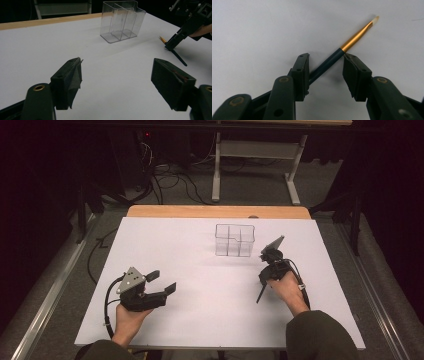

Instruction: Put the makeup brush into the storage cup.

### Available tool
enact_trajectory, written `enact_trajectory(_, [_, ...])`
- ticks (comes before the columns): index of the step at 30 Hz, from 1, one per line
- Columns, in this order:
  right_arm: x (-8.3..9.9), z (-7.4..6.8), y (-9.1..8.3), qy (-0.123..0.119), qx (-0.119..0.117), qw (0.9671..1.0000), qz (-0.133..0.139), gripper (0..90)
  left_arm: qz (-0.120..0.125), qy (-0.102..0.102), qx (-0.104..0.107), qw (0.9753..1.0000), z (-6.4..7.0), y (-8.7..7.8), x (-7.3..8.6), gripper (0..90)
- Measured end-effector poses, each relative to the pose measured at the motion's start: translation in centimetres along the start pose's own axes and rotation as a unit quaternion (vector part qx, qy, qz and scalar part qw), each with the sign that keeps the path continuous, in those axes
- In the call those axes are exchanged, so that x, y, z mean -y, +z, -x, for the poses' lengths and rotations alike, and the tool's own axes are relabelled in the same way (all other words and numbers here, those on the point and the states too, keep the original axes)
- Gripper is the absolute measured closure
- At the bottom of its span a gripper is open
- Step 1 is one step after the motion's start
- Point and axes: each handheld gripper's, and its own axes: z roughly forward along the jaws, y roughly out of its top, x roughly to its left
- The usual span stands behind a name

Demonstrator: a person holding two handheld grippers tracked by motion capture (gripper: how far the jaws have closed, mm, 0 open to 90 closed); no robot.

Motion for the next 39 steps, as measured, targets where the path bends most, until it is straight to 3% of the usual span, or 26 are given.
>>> enact_trajectory(18, [0.34,0.5,-0.13,-0.003,-0.004,1.0,0.001,70.3,0.001,-0.001,0.002,1.0,0.01,0.0,0.03,24.7])
enact_trajectory(39, [0.76,0.91,-0.15,-0.037,-0.01,0.9993,0.004,83.4,0.0,0.002,0.006,1.0,0.19,0.13,0.06,24.7])
